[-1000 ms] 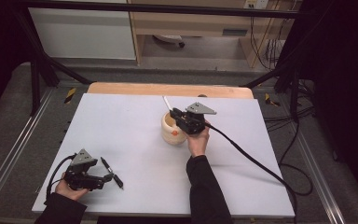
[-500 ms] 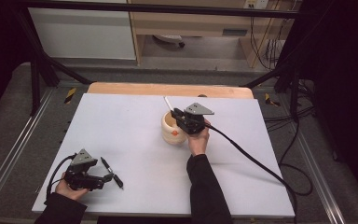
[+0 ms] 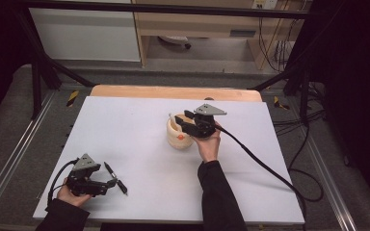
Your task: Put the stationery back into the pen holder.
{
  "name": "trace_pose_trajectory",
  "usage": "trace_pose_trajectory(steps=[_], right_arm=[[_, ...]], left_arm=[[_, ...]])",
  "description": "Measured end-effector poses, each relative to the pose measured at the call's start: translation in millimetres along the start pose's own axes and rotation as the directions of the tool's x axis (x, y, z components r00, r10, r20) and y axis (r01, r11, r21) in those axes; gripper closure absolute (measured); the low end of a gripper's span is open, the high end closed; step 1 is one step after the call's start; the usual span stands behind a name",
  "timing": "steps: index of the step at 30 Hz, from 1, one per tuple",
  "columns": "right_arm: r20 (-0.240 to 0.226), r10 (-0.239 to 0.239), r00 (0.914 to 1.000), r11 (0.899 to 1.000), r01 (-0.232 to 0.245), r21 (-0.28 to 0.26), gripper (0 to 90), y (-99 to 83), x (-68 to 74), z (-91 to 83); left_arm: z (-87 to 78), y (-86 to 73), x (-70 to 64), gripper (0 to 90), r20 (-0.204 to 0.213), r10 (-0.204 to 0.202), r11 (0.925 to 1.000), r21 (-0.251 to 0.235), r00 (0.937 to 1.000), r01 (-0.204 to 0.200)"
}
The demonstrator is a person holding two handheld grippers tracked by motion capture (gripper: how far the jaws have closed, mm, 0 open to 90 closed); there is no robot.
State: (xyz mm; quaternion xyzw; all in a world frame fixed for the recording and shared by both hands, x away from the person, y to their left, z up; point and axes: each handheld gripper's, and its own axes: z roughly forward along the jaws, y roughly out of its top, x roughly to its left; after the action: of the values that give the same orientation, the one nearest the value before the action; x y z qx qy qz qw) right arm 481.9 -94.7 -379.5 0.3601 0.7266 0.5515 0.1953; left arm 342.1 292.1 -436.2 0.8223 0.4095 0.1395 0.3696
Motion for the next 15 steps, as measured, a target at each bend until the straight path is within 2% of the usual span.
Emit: trace_pose_trajectory(steps=[2, 6, 10, 15], right_arm=[[0.0, 0.005, 1.0, 1.0, -0.005, 0.027, 35.8, 5.4, 0.0, -7.7], [0.011, -0.015, 0.9998, 0.997, 0.014, 0.072, 20.4, 12.3, 2.3, -23.6], [0.004, -0.041, 0.9991, 0.992, 0.04, 0.118, 12.1, 14.7, 8.2, -37.4], [-0.03, -0.06, 0.9978, 0.978, 0.065, 0.199, 5.6, 10.8, 18.2, -45.3]], left_arm=[[0.0, -0.1, 0.0, 10.0, -0.001, 0.0, 1.0, 0.001, 1.0, 0.0], [0.1, 0.1, -0.4, 10.0, -0.003, 0.0, 1.0, 0.002, 1.0, 0.0], [0.1, 0.0, -0.4, 9.9, -0.004, -0.002, 1.0, 0.002, 1.0, 0.002], [0.4, 0.1, -0.5, 9.9, -0.006, 0.0, 1.0, 0.008, 1.0, 0.0]])
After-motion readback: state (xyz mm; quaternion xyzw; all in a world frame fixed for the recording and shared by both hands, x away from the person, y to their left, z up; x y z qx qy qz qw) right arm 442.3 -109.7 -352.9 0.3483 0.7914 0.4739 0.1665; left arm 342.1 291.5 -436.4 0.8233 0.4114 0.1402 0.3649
